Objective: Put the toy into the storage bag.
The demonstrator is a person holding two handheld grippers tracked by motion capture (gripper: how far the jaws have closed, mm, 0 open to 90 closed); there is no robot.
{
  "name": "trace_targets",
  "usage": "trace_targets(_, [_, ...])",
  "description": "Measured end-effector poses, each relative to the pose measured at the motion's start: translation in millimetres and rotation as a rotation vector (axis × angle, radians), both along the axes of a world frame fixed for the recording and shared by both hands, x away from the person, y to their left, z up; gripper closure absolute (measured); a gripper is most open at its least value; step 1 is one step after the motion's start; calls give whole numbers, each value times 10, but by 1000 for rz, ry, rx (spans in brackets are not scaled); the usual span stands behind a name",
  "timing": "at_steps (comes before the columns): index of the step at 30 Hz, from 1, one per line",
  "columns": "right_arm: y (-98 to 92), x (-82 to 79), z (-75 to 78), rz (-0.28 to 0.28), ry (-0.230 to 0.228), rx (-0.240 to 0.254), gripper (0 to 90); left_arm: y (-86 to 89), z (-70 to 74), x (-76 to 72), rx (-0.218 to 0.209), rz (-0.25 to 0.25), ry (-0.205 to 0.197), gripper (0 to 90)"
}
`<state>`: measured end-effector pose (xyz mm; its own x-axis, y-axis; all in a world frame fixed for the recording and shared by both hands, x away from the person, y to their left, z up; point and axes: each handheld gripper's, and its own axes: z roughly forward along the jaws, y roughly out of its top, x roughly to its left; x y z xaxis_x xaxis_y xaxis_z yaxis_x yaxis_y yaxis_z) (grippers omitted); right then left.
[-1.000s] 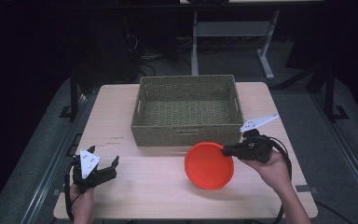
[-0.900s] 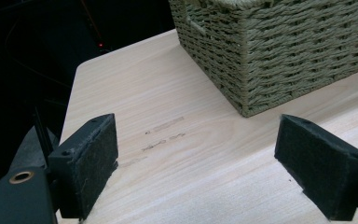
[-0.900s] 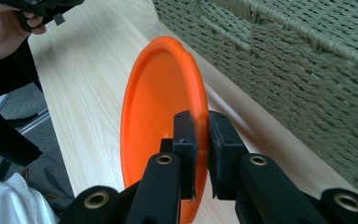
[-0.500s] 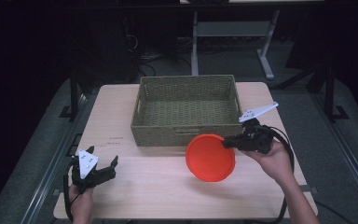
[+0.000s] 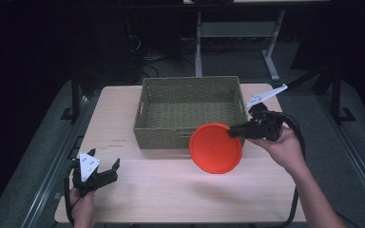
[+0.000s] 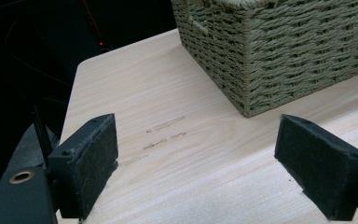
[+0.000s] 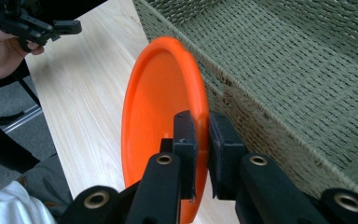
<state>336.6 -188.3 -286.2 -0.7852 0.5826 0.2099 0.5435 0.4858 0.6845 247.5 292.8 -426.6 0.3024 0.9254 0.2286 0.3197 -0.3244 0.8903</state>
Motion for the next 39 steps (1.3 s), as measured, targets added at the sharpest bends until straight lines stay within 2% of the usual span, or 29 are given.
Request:
trace_targets(3, [5,18,37,-3,7,-4,824,-1,-2,-3,-6,3,2,128])
trace_targets(4, [9,38,93,-9,5,-17,824,3,1,-4,0,3,3,128])
trace_targets(9, [-3,88,215,-20,1,-27,824,-3,0,0,-1,-1,-2,128])
trace_targets(14, [4,129,295,-26,-11,-43,824,-2,0,0,-1,-1,-2,128])
trace_targets(26, [83,315,501,-26,-14,-45,824,7,1,-2,-6,6,-1,128])
trace_targets(39, [197,476,632,-28,-18,-46,824,9,2,-2,-4,4,3,128])
